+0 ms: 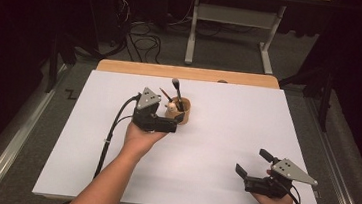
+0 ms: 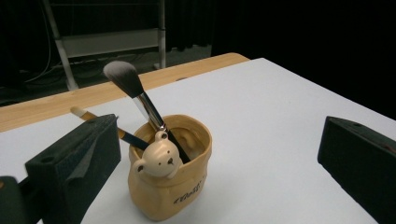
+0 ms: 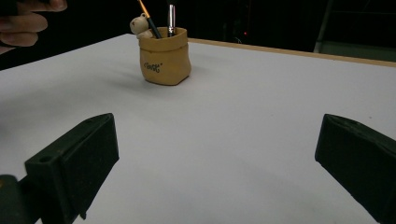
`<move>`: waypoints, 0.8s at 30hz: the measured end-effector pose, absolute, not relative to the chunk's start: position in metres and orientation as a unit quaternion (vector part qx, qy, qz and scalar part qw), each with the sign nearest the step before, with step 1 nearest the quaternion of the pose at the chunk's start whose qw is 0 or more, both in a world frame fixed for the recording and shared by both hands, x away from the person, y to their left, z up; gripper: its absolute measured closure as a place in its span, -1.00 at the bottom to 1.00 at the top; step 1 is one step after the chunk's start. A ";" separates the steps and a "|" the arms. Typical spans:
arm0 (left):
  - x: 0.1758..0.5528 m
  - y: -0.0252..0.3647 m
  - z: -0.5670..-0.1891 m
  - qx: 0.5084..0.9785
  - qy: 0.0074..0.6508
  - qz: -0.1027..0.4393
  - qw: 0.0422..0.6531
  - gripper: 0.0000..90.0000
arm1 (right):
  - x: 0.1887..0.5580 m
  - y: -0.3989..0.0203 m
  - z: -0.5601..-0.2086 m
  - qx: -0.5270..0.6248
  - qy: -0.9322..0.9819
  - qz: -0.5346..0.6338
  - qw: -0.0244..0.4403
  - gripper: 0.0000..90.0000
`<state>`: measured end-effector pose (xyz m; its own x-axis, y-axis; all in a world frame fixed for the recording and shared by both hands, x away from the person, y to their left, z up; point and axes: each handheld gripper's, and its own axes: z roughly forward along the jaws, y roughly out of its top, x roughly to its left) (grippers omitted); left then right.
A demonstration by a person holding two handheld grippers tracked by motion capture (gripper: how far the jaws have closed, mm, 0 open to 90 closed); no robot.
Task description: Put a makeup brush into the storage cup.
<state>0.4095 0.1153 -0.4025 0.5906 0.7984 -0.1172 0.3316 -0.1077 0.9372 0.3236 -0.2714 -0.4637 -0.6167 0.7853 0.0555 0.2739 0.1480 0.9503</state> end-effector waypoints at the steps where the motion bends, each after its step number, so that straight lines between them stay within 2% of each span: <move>1: 0.407 0.117 -0.403 0.712 0.396 0.218 0.538 -0.99 | 0.324 -0.271 -0.464 0.366 0.721 0.538 0.238 -0.99; 24: 0.342 0.179 -0.424 0.699 0.413 0.225 0.539 -0.98 | 0.324 -0.272 -0.462 0.365 0.723 0.534 0.242 -0.99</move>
<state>0.3418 0.1792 -0.4240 0.5580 0.8194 -0.1310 0.3340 -0.0772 0.9394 0.3242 -0.2724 -0.4622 -0.6164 0.7864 0.0401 0.2699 0.1633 0.9489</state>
